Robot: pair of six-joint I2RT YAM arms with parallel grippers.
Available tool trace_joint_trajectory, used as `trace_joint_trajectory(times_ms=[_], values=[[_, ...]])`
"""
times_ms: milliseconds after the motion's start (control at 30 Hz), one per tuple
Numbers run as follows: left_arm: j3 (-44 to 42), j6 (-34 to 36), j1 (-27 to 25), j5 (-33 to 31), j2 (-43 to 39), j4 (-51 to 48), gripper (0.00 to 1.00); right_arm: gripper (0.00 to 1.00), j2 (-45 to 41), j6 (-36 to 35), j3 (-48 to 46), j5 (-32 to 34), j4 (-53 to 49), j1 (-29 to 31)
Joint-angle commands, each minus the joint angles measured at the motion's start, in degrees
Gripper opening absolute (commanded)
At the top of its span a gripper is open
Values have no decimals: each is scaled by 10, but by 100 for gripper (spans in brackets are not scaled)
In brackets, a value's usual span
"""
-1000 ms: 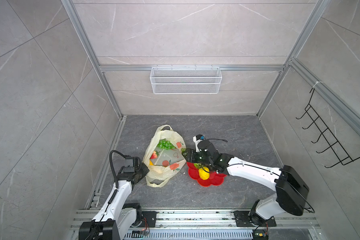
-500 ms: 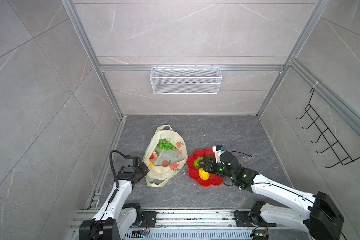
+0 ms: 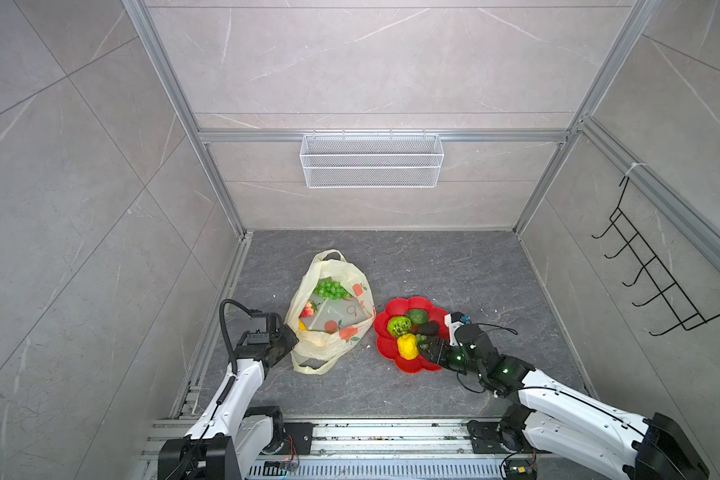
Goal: Take the fake fruits out of the plastic bag
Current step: 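Lower the dark purple fruit onto the plate and open the right gripper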
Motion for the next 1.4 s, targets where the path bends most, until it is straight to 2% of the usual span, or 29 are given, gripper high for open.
trace_joint_trajectory(times_ms=[0, 233, 500, 700, 1367], values=[[20, 14, -3, -6, 2, 9, 0, 57, 15, 23, -21, -9, 36, -10], [20, 15, -3, -7, 2, 10, 0, 60, 44, 41, -50, -21, 99, -24], [20, 15, -3, -5, 3, 10, 0, 65, 65, 33, -32, -21, 97, -26], [20, 14, -2, -6, 3, 10, 0, 71, 57, 22, -13, -7, 58, -26], [20, 14, -3, -8, 1, 10, 0, 76, 20, 0, 36, 35, -52, -26]])
